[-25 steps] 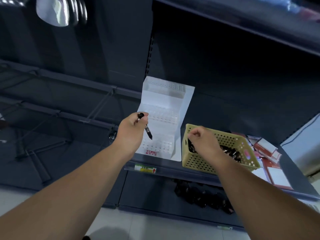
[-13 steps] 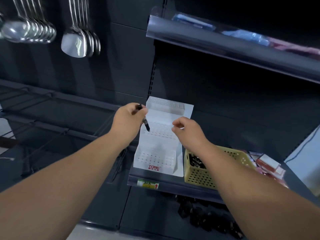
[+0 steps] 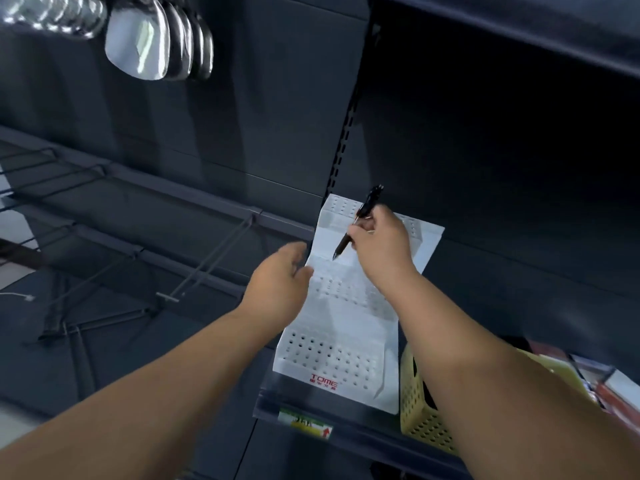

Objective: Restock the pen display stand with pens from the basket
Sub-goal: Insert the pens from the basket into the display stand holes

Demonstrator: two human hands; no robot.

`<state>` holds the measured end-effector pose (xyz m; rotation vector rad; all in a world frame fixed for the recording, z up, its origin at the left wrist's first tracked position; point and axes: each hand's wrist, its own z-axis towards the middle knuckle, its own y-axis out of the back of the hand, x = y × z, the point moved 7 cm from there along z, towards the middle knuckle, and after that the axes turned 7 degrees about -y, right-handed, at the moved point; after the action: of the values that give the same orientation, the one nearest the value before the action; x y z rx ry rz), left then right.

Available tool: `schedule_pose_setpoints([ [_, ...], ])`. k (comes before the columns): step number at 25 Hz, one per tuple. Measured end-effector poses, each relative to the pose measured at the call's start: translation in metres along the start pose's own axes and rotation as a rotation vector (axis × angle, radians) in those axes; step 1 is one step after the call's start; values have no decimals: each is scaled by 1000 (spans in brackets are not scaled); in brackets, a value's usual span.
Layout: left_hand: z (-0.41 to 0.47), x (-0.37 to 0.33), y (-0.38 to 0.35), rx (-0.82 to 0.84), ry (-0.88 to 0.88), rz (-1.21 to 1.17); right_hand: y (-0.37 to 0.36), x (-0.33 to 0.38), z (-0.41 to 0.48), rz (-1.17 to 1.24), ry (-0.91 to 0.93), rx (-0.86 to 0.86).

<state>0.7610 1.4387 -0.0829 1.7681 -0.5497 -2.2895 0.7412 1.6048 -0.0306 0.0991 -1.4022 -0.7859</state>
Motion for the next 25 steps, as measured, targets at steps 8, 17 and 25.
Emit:
schedule_pose_setpoints([
  [8, 23, 33, -19, 232, -44, 251, -51, -20, 31, -194, 5, 29],
  [17, 35, 65, -33, 344, -29, 305, -73, -38, 31, -509, -74, -39],
  [25, 34, 70, -33, 347, -5, 255, -78, -44, 32, -587, -146, -20],
])
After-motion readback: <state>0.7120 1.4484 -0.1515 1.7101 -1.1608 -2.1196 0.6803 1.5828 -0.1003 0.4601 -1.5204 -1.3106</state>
